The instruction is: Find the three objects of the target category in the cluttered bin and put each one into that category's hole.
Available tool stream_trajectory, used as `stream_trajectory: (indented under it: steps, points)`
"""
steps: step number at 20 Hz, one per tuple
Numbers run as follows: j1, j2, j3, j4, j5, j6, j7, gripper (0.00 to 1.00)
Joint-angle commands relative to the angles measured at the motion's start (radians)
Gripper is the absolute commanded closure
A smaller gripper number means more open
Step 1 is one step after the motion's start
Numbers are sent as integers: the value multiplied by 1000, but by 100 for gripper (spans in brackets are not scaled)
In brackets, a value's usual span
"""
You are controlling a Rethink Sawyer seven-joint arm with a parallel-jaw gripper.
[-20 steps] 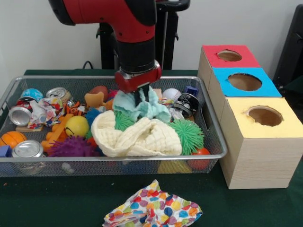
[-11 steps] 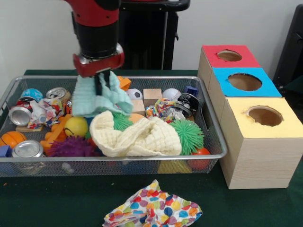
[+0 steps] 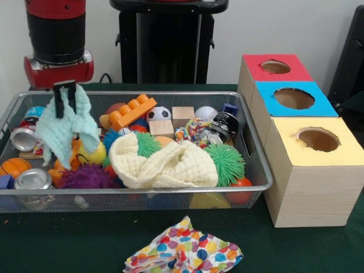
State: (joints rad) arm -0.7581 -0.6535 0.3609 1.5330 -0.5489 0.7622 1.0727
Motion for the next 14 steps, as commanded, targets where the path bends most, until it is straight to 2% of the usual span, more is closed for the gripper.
stream_trajectory:
  steps: [1, 5, 14]
  points:
    - [15, 62, 106, 1, -97, -43, -185, 100]
    - [33, 86, 95, 2, -133, -88, -138, 100]
    - [81, 92, 64, 15, -153, -133, -42, 100]
